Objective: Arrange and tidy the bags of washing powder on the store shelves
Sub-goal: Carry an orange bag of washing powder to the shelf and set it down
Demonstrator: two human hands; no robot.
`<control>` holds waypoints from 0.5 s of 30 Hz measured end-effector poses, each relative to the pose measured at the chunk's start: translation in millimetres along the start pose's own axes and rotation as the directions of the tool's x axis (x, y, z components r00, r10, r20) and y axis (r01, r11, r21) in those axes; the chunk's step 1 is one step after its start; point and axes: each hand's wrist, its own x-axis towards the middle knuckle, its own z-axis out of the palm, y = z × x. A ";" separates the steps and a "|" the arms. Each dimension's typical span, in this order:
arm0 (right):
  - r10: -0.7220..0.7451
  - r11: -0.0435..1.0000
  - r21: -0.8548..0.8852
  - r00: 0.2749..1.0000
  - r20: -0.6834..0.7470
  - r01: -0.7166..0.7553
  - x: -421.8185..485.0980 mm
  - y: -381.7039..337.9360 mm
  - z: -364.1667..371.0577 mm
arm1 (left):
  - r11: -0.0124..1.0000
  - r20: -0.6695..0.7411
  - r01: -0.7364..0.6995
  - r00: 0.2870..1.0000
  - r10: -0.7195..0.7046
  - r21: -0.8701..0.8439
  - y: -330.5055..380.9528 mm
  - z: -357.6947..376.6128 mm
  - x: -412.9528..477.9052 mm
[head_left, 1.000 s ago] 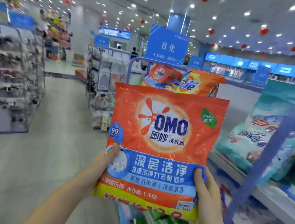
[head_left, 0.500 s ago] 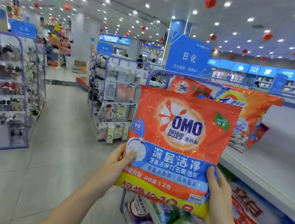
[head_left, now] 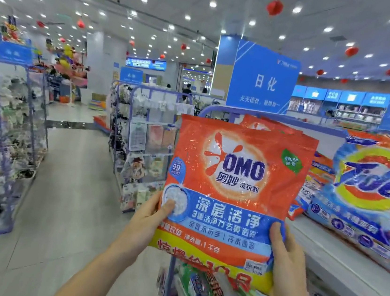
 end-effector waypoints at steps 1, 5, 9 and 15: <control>-0.020 1.000 -0.007 1.000 -0.003 0.020 16.8 1.8 5.5 | 1.000 0.007 -0.007 1.000 0.007 -0.004 -1.5 0.4 20.7; -0.051 0.998 -0.040 0.998 -0.031 0.050 81.1 6.8 18.4 | 0.999 0.047 -0.028 0.998 0.030 -0.031 -6.1 3.7 95.7; -0.113 0.991 -0.082 0.988 -0.109 0.104 132.3 7.0 30.1 | 0.996 0.123 -0.059 0.990 0.068 -0.073 -12.8 13.0 168.4; -0.191 0.978 -0.131 0.957 -0.218 0.165 200.3 21.1 44.5 | 0.988 0.302 -0.095 0.945 0.128 -0.121 -25.6 28.9 280.8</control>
